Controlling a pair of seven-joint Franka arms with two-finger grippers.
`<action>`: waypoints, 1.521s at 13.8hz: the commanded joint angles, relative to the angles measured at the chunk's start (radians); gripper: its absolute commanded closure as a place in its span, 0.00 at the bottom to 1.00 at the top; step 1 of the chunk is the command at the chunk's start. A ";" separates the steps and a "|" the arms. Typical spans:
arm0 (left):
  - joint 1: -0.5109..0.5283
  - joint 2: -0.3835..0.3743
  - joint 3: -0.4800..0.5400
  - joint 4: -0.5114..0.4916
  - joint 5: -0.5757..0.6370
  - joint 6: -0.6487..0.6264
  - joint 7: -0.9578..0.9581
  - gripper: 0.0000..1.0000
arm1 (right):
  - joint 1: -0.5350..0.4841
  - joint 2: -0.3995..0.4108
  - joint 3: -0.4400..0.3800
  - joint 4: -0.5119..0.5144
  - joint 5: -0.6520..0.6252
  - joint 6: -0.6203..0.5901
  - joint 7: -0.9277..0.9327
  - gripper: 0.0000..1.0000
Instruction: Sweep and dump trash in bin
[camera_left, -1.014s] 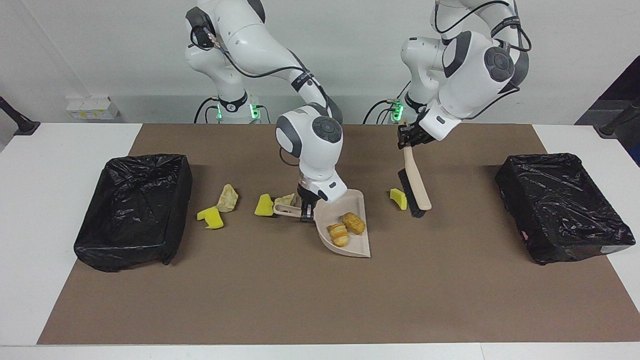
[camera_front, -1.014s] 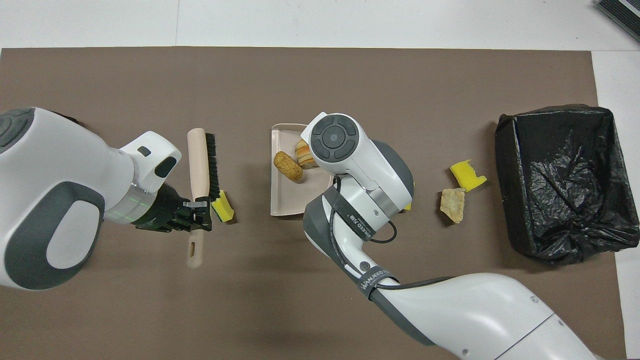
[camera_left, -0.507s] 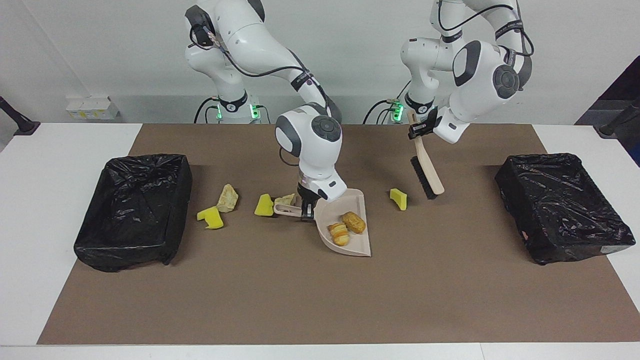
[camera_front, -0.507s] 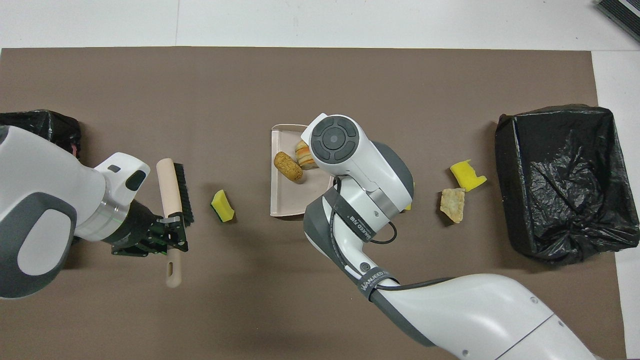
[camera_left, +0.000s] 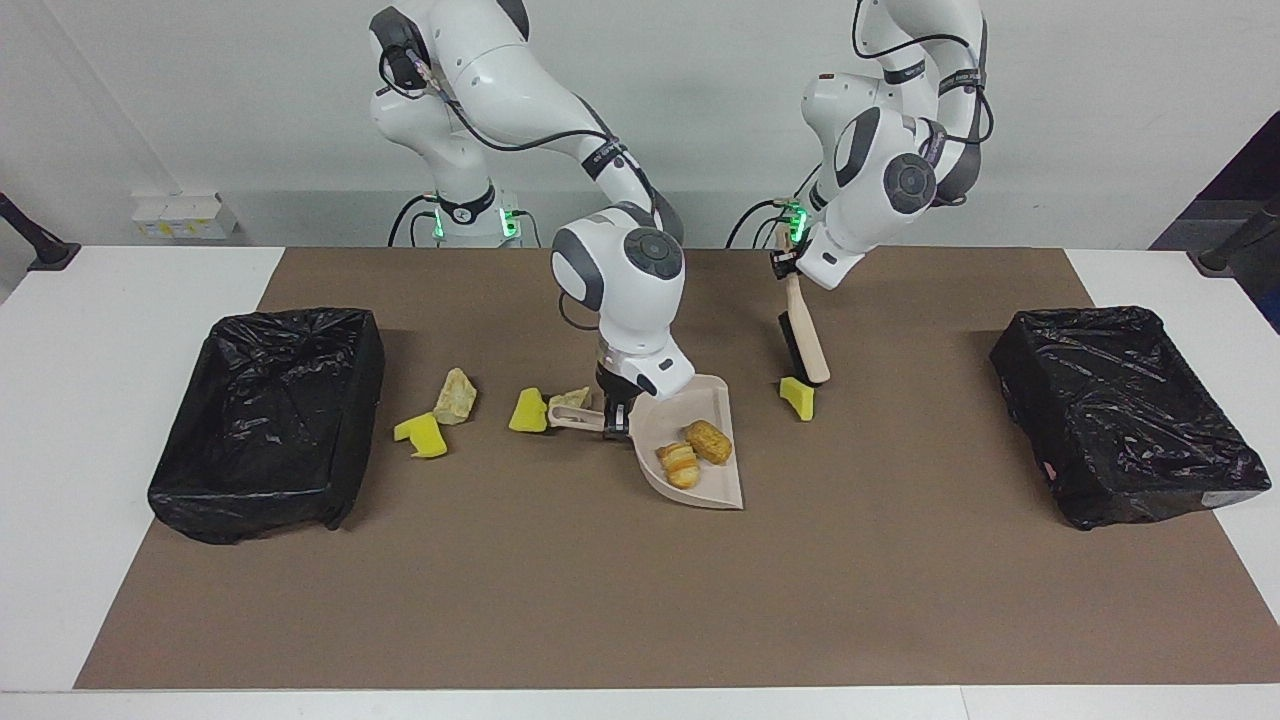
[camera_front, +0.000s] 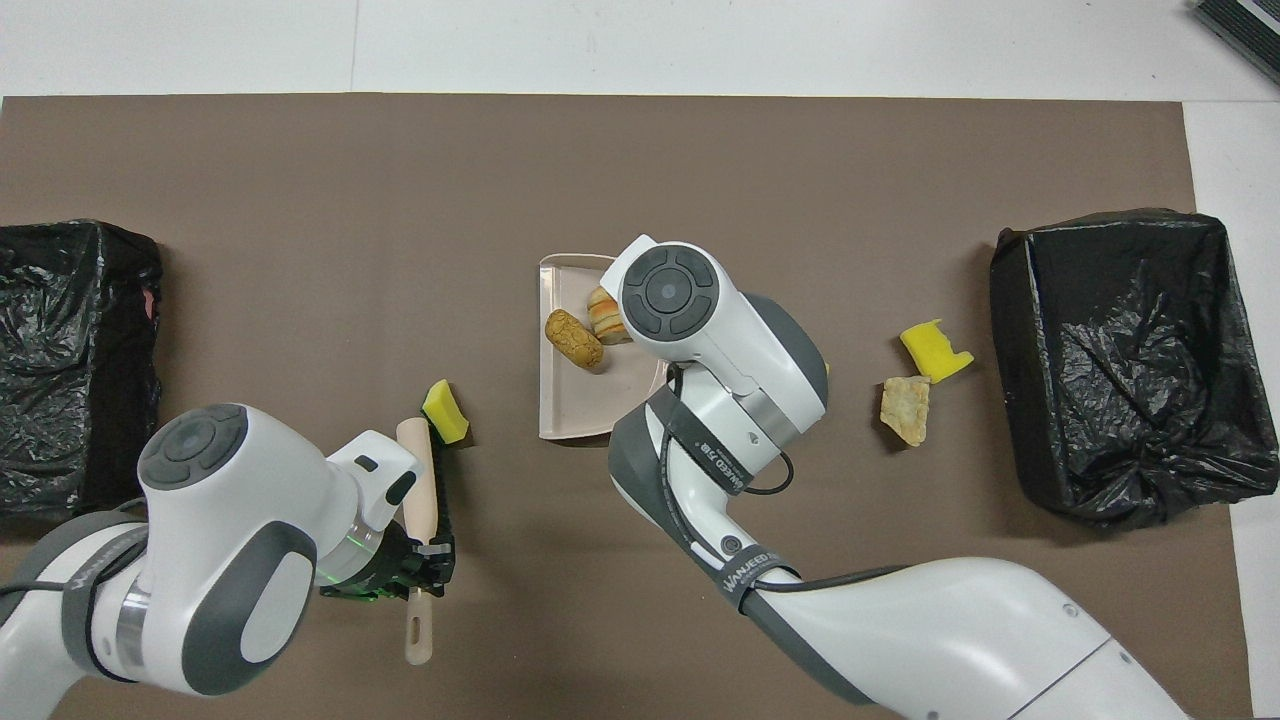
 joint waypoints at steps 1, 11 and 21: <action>-0.043 0.055 0.011 0.010 -0.011 0.087 0.041 1.00 | -0.008 -0.031 0.006 -0.040 0.015 0.024 0.004 1.00; -0.160 0.112 0.028 0.190 -0.080 0.030 0.154 1.00 | -0.006 -0.032 0.006 -0.037 0.015 0.017 0.007 1.00; 0.056 0.257 0.030 0.285 0.124 0.124 0.224 1.00 | -0.005 -0.032 0.006 -0.037 0.015 0.017 0.007 1.00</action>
